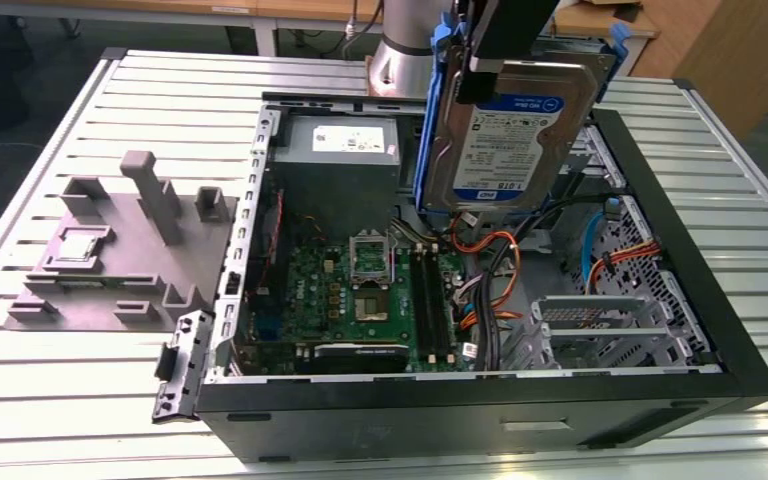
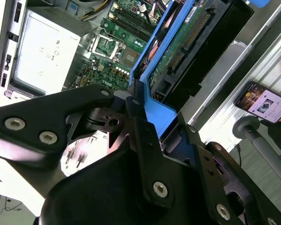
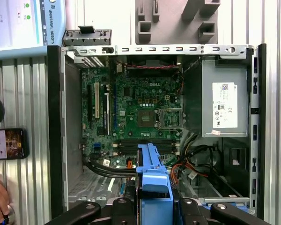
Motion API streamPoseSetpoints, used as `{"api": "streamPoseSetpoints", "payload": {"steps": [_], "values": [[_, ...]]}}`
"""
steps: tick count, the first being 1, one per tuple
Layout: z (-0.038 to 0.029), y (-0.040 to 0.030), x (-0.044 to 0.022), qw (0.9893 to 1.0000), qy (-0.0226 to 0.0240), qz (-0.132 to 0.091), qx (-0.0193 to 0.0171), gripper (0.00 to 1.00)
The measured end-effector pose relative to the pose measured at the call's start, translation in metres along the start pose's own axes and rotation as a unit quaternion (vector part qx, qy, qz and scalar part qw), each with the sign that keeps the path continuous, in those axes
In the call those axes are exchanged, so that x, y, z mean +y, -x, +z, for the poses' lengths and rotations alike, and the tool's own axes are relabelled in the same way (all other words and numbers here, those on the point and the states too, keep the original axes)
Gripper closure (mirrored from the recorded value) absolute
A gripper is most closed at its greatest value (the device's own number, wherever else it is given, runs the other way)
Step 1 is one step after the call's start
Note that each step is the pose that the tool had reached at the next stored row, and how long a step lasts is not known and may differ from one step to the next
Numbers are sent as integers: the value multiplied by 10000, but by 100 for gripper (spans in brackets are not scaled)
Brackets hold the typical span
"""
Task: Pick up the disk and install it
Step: 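Insert the disk into the insertion slot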
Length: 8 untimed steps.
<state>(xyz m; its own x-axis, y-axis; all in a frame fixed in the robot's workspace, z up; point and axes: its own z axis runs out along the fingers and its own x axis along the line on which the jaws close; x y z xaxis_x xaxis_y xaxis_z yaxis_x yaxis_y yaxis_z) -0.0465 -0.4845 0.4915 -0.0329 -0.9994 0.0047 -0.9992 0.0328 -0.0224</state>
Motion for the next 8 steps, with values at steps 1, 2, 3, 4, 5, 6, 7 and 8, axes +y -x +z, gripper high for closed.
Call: {"api": "streamPoseSetpoints", "payload": {"steps": [1,2,3,4,5,6,7,8], "values": [[0,0,0,10000,0,0,0,63],[0,0,0,10000,0,0,0,63],[0,0,0,10000,0,0,0,63],[1,-1,0,10000,0,0,0,63],[0,-4,-1,10000,0,0,0,63],[1,-9,-1,10000,0,0,0,63],[1,-14,-1,10000,0,0,1,63],[1,-22,-2,10000,0,-1,2,63]]}}
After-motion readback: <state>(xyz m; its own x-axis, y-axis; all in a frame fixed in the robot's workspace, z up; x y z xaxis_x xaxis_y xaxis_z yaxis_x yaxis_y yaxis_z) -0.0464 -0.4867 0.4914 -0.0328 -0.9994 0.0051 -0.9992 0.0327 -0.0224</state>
